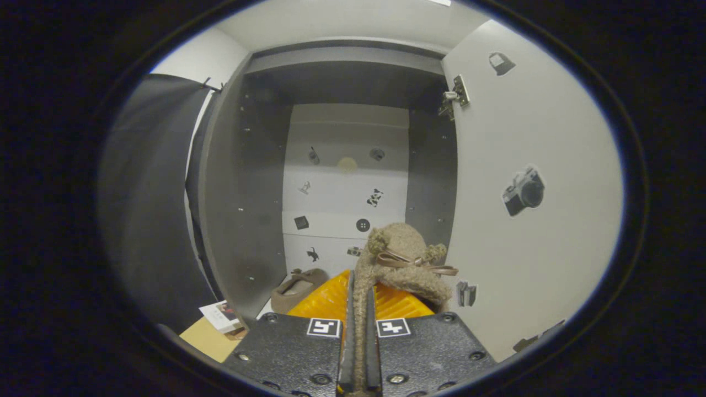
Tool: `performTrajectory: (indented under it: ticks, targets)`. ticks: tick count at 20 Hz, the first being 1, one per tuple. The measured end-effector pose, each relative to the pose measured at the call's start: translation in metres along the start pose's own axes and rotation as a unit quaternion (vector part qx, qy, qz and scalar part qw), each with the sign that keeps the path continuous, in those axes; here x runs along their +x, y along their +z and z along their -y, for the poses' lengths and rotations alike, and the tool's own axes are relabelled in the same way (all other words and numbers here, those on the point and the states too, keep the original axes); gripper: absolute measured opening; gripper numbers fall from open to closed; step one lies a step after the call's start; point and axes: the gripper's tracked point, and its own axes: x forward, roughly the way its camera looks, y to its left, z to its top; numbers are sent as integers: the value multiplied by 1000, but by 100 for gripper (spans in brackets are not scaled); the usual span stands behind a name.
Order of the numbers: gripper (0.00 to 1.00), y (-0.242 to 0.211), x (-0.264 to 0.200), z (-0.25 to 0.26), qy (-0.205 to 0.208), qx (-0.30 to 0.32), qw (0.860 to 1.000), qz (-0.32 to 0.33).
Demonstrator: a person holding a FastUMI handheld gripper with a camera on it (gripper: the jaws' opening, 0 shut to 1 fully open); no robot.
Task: Open the shoe cabinet door, grab the shoes and put them into the shoe cabinet, then close the shoe cabinet door.
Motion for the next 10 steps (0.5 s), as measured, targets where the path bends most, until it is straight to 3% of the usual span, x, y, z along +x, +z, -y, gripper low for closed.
performTrajectory:
  ticks: [10]
  targets:
    - [11,-70,131,-13,-4,-35,997,-64]
